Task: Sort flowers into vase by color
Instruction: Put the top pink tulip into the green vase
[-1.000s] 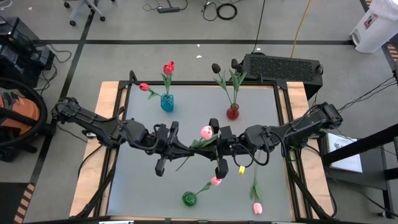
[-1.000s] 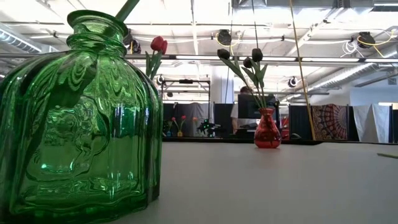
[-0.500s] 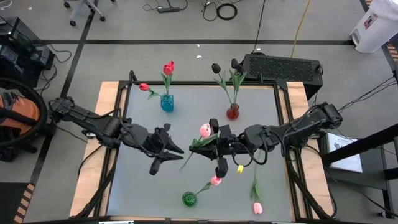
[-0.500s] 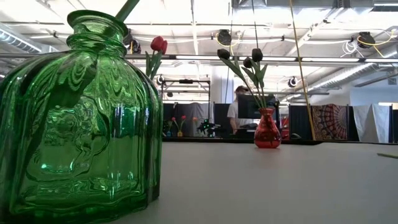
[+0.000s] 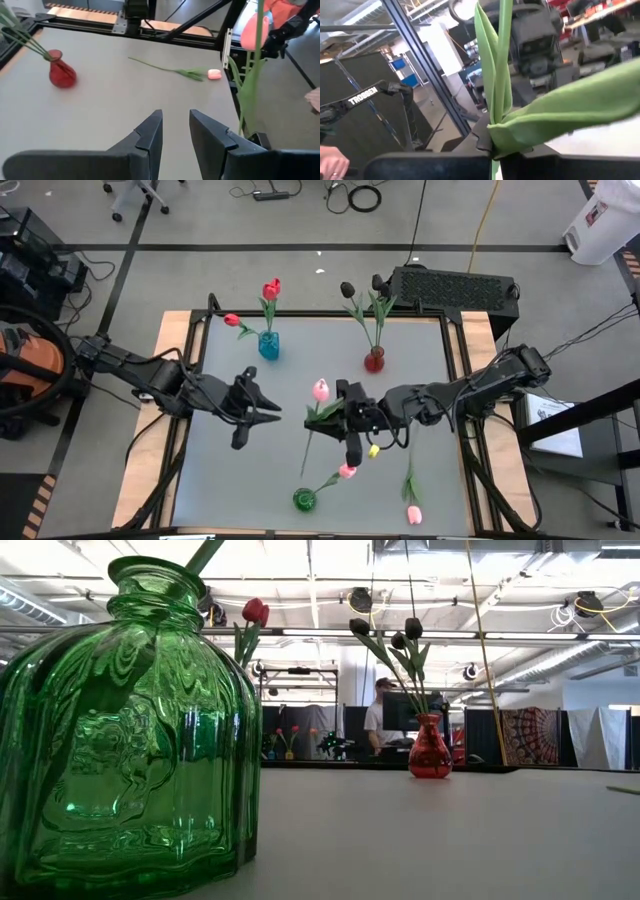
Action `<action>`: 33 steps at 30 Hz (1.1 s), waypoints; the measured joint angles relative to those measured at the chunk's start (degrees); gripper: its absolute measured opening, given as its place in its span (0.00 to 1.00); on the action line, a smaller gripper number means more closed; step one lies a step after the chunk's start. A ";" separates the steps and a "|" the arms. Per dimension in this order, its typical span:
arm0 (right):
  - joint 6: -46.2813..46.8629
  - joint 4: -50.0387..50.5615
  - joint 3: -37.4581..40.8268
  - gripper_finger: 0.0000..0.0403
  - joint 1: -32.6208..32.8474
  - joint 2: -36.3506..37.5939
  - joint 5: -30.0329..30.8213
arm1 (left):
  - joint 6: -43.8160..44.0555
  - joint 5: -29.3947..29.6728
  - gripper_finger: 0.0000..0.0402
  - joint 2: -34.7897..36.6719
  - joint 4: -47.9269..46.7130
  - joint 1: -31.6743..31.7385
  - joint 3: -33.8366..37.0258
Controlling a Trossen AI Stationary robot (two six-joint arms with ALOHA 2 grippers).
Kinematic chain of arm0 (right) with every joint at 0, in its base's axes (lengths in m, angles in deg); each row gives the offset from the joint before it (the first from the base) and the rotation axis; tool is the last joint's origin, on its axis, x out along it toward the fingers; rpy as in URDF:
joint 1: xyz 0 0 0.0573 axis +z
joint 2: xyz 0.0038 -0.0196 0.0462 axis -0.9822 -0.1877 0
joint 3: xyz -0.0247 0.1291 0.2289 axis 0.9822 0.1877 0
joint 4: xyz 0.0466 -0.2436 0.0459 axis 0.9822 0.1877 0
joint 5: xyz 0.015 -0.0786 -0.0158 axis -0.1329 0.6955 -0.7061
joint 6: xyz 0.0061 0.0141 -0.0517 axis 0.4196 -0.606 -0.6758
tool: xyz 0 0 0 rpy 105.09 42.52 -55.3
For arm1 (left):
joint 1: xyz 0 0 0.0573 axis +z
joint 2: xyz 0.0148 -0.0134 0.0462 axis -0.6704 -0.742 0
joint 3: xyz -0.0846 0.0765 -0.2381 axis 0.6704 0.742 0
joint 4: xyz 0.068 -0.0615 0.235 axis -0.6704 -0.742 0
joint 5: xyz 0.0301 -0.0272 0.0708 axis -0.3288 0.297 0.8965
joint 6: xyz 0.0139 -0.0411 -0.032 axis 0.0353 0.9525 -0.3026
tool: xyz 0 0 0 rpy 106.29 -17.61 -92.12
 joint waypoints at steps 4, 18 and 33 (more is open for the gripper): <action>2.47 -0.18 -0.02 0.00 0.00 -1.21 -2.39 | -0.02 0.46 0.25 0.00 -0.19 0.00 0.00; 4.17 -7.54 -0.02 0.00 -1.13 -10.91 -6.30 | -0.14 0.56 0.25 0.00 -0.20 0.00 0.00; 8.58 -8.33 -0.02 0.00 -2.31 -16.17 -10.55 | -0.09 0.54 0.25 0.00 -0.34 0.00 0.00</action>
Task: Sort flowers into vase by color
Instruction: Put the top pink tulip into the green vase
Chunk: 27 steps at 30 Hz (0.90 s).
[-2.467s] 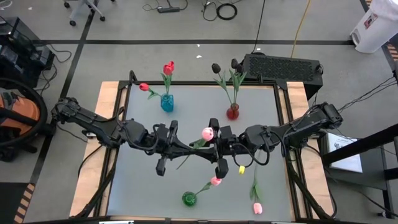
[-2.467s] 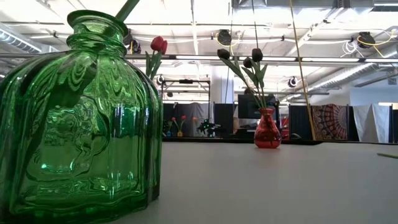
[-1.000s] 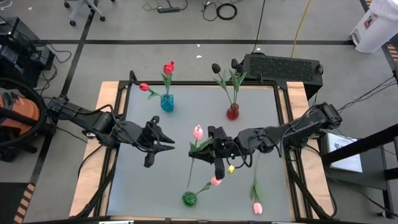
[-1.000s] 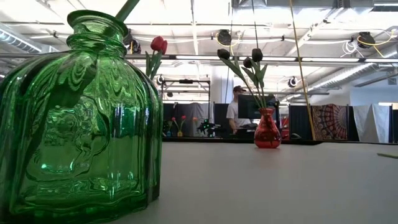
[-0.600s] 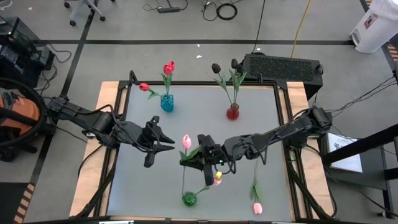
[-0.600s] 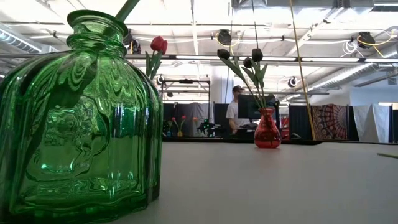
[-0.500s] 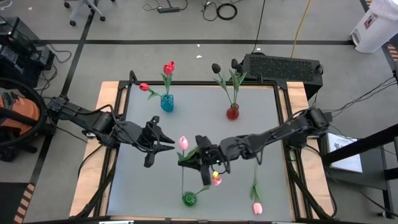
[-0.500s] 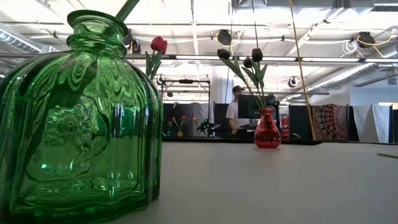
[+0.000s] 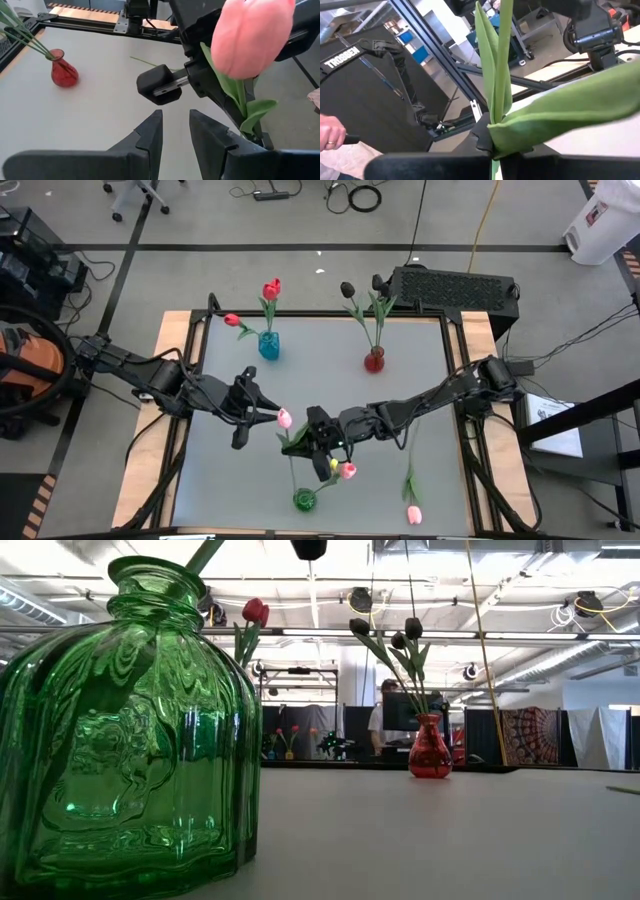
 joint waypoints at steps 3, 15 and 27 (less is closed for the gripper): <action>0.31 0.04 0.00 0.00 -0.80 0.12 -1.80 | 0.00 0.01 0.25 0.00 -0.03 0.00 0.00; 4.45 0.10 0.00 0.00 -3.44 0.24 -9.18 | 0.09 0.00 0.25 0.00 -0.31 0.00 0.00; 1.57 3.49 0.00 0.00 -4.51 0.24 -10.17 | 0.12 0.00 0.25 0.00 -0.31 0.00 0.00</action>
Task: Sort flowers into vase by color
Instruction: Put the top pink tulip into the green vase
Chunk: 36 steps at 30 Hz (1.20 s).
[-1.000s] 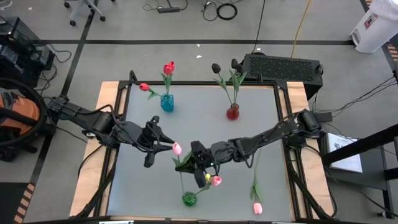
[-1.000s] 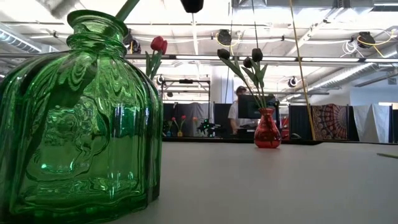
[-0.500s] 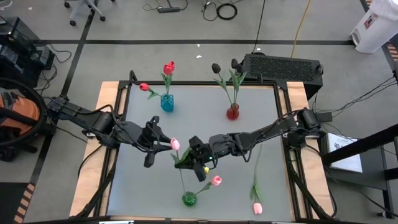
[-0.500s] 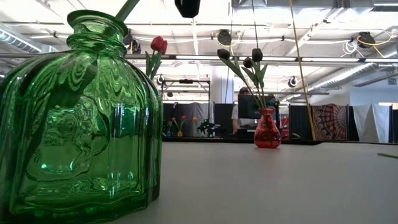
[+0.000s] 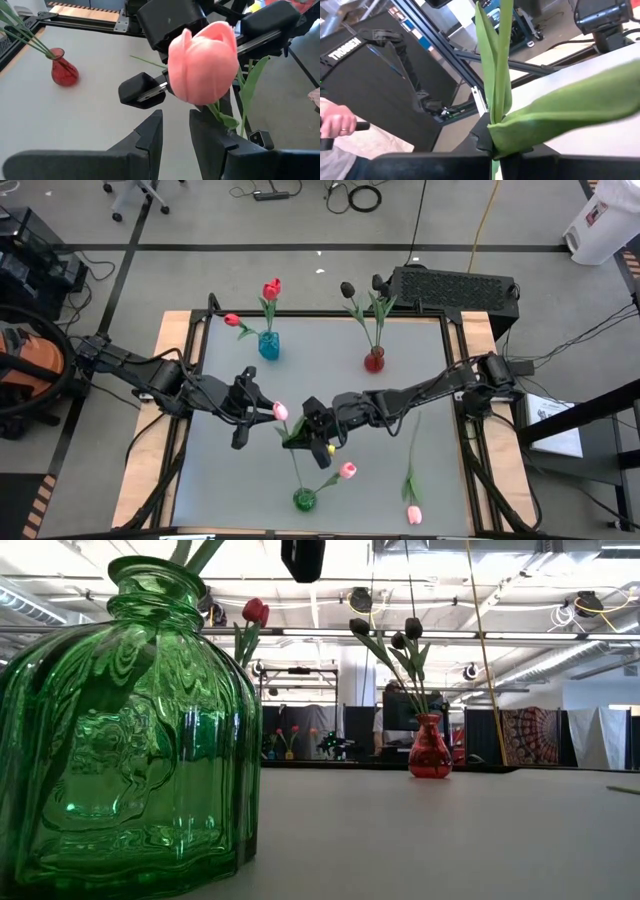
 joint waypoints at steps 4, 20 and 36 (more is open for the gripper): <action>-0.73 0.04 0.00 0.00 -0.04 0.00 0.02 | 0.00 0.01 0.25 0.00 0.02 0.00 0.00; -3.26 0.09 0.00 0.00 0.97 0.02 0.20 | 0.05 0.00 0.25 0.00 0.07 0.00 0.00; -10.83 0.06 0.00 0.01 3.37 0.02 0.22 | 0.07 0.00 0.25 -0.01 1.14 0.00 0.00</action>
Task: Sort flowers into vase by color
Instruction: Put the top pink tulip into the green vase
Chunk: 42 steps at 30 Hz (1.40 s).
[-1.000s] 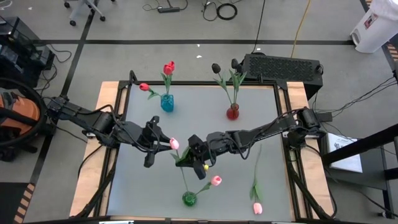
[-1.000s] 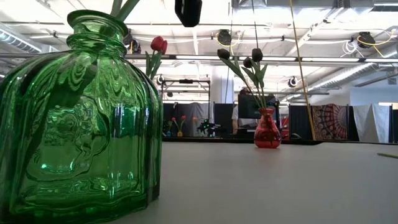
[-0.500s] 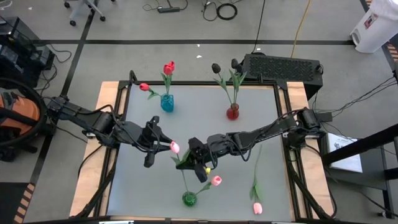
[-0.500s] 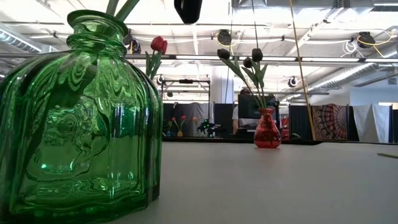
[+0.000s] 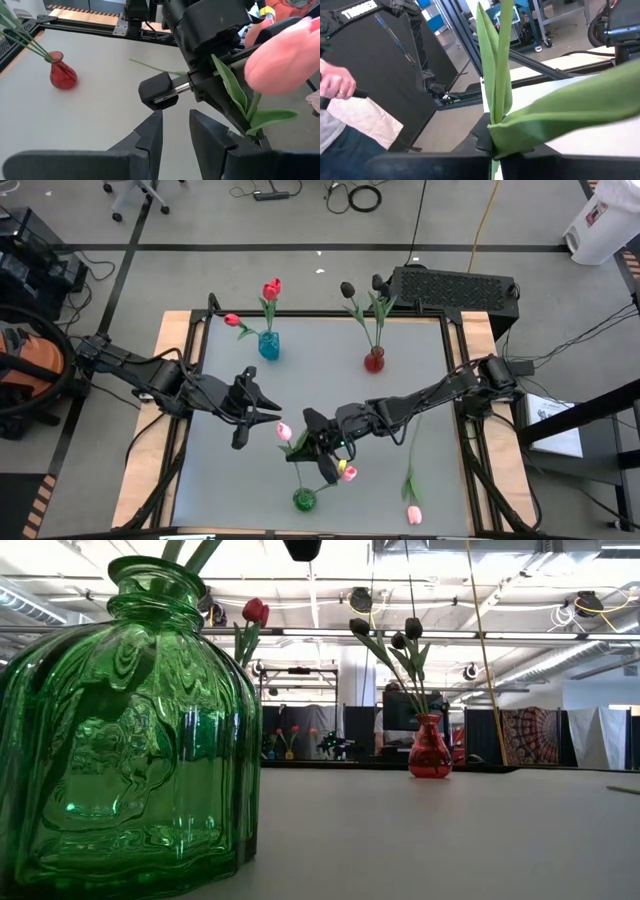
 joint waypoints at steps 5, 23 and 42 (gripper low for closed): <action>-2.37 0.01 0.00 0.06 0.08 0.00 -0.01 | 0.01 0.00 0.25 -0.01 0.00 0.00 0.00; -4.54 2.67 -0.02 0.30 0.06 0.00 -0.16 | -0.06 0.00 0.25 -0.01 1.45 0.00 0.00; -2.79 5.60 -0.02 0.54 0.25 0.00 -0.18 | -0.12 -2.19 0.25 -0.01 8.44 -0.04 0.00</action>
